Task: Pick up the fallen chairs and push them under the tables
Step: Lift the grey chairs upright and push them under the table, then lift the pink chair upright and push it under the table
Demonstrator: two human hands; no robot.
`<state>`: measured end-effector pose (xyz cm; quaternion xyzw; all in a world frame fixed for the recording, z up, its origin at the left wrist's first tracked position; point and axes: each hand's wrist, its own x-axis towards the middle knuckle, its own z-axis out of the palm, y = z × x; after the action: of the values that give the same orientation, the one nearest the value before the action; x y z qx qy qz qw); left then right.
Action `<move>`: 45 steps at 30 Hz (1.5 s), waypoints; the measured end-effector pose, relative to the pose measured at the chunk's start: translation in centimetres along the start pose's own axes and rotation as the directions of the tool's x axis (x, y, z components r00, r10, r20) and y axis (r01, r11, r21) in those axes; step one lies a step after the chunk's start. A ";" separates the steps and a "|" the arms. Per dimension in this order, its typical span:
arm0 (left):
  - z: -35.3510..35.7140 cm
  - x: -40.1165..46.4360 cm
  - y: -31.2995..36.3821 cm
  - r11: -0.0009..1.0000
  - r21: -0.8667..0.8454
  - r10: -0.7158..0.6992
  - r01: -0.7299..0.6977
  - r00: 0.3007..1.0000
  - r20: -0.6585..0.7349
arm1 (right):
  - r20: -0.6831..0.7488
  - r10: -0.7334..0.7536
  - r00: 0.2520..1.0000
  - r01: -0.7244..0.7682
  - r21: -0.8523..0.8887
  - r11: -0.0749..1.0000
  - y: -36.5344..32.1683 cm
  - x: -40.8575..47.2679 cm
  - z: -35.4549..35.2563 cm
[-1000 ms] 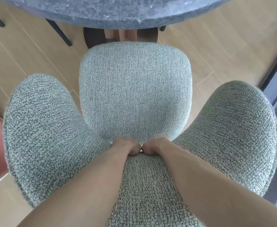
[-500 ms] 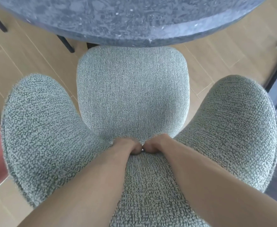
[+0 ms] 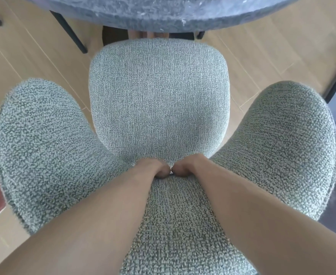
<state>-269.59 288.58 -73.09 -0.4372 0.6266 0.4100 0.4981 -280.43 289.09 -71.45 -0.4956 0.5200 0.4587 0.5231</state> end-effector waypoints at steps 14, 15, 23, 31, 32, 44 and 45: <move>-2.6 -17.5 1.4 0.156 -0.809 -0.228 -0.567 0.776 -0.588 | -0.695 0.178 0.696 0.610 0.704 0.365 -1.1 -16.3 1.0; -1.6 -19.1 1.4 0.136 -0.791 -0.239 -0.597 0.755 -0.611 | -0.706 0.188 0.683 0.651 0.705 0.283 -1.2 -17.8 2.3; 7.5 -33.0 0.3 0.126 -0.568 -0.292 -0.813 0.517 -0.805 | -0.799 0.240 0.551 0.810 0.581 0.075 -3.3 -29.8 12.7; 14.9 -44.9 -0.4 0.052 -0.464 -0.322 -0.884 0.425 -0.846 | -0.893 0.207 0.401 0.909 0.416 0.035 -7.3 -40.3 20.8; 15.6 -46.0 -0.5 0.028 -0.457 -0.335 -0.889 0.422 -0.842 | -0.899 0.197 0.392 0.914 0.404 0.024 -7.8 -41.4 21.6; 24.1 -56.0 -8.0 -0.100 -0.216 -0.665 -0.971 0.227 -0.711 | -0.951 -0.153 0.267 0.963 0.260 0.068 -15.7 -48.4 23.4; 25.8 -56.9 -9.9 -0.102 -0.207 -0.719 -0.973 0.216 -0.660 | -0.940 -0.210 0.270 0.962 0.256 0.090 -17.5 -48.4 23.6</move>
<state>-246.42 318.20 -22.26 -0.6085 0.2870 0.4177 -0.6106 -262.72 312.75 -23.18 -0.4754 0.5222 -0.3994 0.5846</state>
